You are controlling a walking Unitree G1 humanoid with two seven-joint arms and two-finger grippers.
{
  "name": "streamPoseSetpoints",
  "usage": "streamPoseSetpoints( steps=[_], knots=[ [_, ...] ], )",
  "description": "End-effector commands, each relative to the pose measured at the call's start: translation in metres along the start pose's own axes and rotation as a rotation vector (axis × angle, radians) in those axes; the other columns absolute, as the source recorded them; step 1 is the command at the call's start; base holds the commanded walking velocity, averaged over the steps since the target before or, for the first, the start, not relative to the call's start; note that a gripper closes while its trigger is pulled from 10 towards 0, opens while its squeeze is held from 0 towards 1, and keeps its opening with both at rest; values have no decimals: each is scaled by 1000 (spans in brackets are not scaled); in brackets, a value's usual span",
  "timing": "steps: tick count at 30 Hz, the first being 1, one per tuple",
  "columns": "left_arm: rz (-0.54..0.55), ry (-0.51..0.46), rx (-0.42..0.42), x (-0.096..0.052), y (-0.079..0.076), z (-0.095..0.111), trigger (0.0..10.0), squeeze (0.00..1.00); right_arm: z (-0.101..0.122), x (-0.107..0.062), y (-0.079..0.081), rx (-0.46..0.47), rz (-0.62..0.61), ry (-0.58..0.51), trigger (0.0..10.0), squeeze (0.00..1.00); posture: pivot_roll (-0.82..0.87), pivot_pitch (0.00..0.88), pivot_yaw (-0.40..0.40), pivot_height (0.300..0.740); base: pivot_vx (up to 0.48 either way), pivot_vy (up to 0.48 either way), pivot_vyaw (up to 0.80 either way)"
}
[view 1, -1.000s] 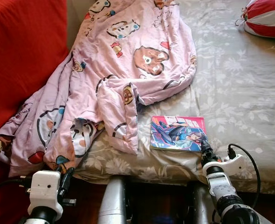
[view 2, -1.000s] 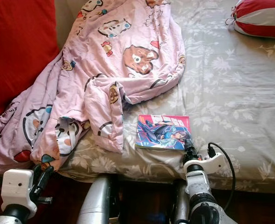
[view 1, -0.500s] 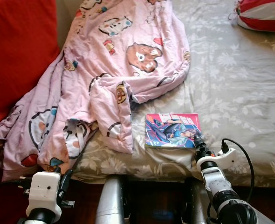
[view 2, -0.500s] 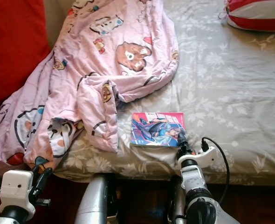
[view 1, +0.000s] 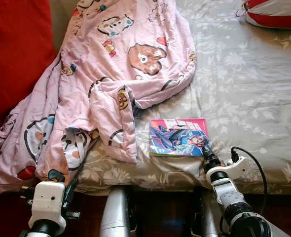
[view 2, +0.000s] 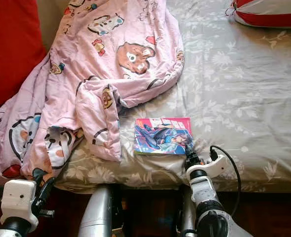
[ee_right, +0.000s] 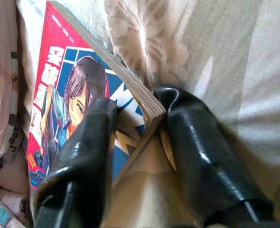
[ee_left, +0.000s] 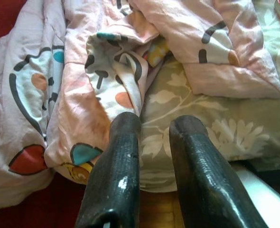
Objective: Clean up the room
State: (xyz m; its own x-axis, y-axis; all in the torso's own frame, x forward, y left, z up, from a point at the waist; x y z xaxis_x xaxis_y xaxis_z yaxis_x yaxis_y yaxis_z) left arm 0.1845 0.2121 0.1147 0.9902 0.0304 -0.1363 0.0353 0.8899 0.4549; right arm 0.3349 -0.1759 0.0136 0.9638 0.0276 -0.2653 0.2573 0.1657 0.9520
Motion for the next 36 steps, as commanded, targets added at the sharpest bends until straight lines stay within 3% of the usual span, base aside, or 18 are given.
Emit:
streamPoseSetpoints(
  steps=[1, 17, 29, 35, 36],
  knots=[
    [-1, 32, 13, -2, 0, -6, 10000, 0, -26, -9, -21, 26, -78, 84, 0, 0, 371, 269, 143, 568, 0, 0, 0],
    [14, 24, -10, 21, -9, -15, 10000, 0, -18, -19, -35, 53, -87, -6, 0, 0, 292, 203, 116, 568, 0, 0, 0],
    [55, -15, -29, 50, -12, -17, 10000, 0, 5, -39, -59, -88, -147, -126, 0, 0, 199, 98, 76, 568, 0, 0, 0],
    [73, -25, -37, 61, -11, -20, 10000, 0, 24, -36, -41, -245, -56, -177, 0, 0, 169, 51, 72, 568, 0, 0, 0],
    [74, -27, -39, 64, -12, -20, 10000, 0, 30, -32, -30, -290, -16, -200, 0, 0, 158, 36, 73, 568, 0, 0, 0]
  ],
)
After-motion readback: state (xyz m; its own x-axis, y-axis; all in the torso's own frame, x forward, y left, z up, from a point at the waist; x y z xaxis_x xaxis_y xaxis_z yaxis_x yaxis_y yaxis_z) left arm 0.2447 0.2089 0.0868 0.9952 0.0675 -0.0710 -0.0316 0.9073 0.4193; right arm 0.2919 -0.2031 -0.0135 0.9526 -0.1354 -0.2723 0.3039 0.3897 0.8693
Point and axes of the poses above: a point about 5 cm out from each wrist's last joint towards the gripper, its own x axis pointing out of the wrist towards the gripper, its own z axis along the axis of the wrist's last joint, y = z × x, the point moved 2 cm from there along x, pointing out of the wrist towards the gripper, and after that the axes turned 14 degrees about x, right-handed, at the moved point
